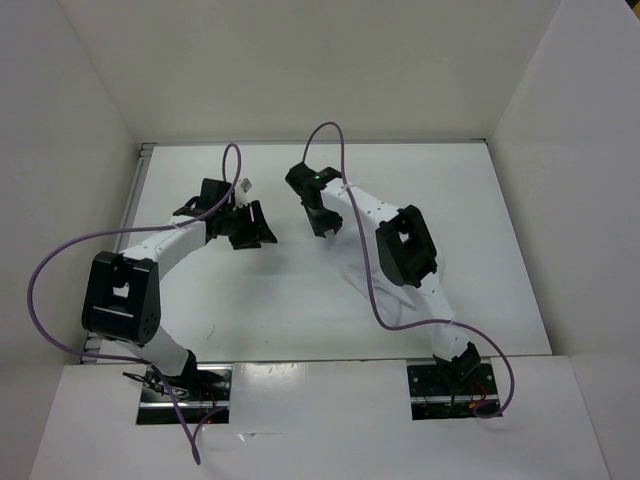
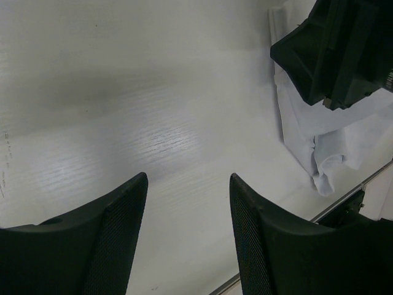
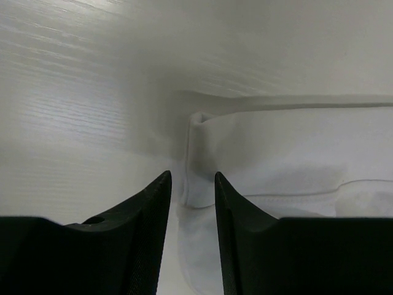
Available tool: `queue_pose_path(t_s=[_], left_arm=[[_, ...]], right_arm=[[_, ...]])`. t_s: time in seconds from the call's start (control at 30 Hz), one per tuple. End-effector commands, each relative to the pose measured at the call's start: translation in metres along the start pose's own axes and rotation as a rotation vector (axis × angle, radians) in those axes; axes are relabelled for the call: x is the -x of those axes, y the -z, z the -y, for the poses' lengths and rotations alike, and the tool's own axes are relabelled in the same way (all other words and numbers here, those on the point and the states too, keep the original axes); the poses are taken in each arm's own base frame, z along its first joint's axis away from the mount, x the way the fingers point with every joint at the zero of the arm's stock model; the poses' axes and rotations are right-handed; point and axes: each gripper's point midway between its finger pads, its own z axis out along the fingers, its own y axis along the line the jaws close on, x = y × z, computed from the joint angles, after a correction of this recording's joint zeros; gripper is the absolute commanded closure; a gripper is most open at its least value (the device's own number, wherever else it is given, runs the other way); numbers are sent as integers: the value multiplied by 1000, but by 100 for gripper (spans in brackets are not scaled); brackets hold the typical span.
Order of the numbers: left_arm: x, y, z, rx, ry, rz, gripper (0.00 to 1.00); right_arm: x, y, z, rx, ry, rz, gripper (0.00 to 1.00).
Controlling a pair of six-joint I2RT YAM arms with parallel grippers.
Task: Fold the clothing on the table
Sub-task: Flatten the skirt out
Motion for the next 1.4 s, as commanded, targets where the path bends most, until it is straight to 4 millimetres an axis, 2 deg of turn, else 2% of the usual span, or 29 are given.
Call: queue_pose_path(t_s=[0.0, 0.03, 0.23, 0.3, 0.4, 0.47, 0.5, 0.57, 0.6, 0.63, 0.67, 0.7, 0.77, 0.8, 0.83, 0.87, 0.9, 0.93, 0.97, 1.03, 1.07, 1.1, 1.13, 1.17, 1.2, 1.23, 1.27, 1.3, 1.37], left_arm=[[2, 4, 3, -12, -20, 18, 37], [2, 4, 3, -12, -20, 18, 37], [0, 6, 3, -12, -20, 18, 37], [1, 5, 2, -4, -20, 22, 37], [-4, 7, 0, 0, -15, 13, 37], [-4, 7, 0, 0, -15, 13, 37], [0, 9, -5, 8, -2, 24, 37], [5, 15, -10, 13, 21, 47, 37], [9, 18, -16, 22, 35, 58, 37], [17, 24, -13, 16, 30, 84, 37], [24, 29, -11, 12, 27, 107, 37], [33, 33, -6, 4, 6, 127, 37], [43, 41, -13, 20, 19, 145, 37], [48, 47, -13, 21, 8, 161, 37], [51, 51, -16, 23, 23, 165, 36], [58, 55, -17, 25, 13, 183, 36], [58, 60, -19, 24, 14, 183, 36], [63, 68, -22, 13, 28, 202, 36], [62, 70, -26, 12, 41, 197, 36], [66, 82, -27, 11, 37, 223, 36], [69, 85, -32, 19, 48, 233, 36], [68, 87, -30, 19, 47, 234, 34], [69, 89, -34, 25, 45, 240, 34], [69, 89, -34, 25, 45, 240, 34], [69, 89, -34, 25, 45, 240, 34], [66, 88, -36, 27, 50, 233, 34], [62, 85, -38, 30, 57, 223, 34], [63, 88, -36, 28, 52, 230, 34], [54, 82, -42, 33, 64, 211, 34]], right_arm=[[-3, -12, -2, -32, 5, 7, 61], [-8, -18, -2, -38, 11, -10, 62], [-14, -25, -1, -54, 17, -24, 73], [-23, -34, 0, -63, 25, -48, 77], [-27, -42, 2, -89, 9, -52, 98], [-23, -35, -2, -59, 1, -39, 100], [-14, -16, -3, -16, 4, -6, 100], [7, 23, -20, 124, -11, 45, 100], [21, 55, -20, 179, -13, 97, 100], [27, 78, -27, 249, -16, 115, 100], [39, 109, -26, 289, -14, 157, 100], [45, 132, -26, 328, -18, 187, 100], [64, 196, -24, 428, -29, 300, 100], [63, 215, -21, 451, -28, 316, 100], [65, 252, -14, 495, -45, 384, 100], [68, 279, -13, 546, -52, 431, 100], [68, 296, -7, 557, -56, 470, 100], [62, 332, 3, 597, -76, 531, 100], [64, 345, 20, 594, -117, 563, 100], [62, 360, 41, 616, -167, 596, 100], [53, 363, 51, 638, -186, 581, 100], [59, 355, 75, 604, -247, 590, 100], [51, 323, 81, 570, -272, 516, 100], [45, 311, 91, 554, -296, 491, 100], [39, 286, 108, 535, -342, 430, 100], [20, 240, 107, 511, -352, 313, 100], [8, 217, 110, 491, -361, 254, 100], [-19, 174, 113, 428, -382, 147, 100], [-46, 131, 113, 382, -398, 47, 100]])
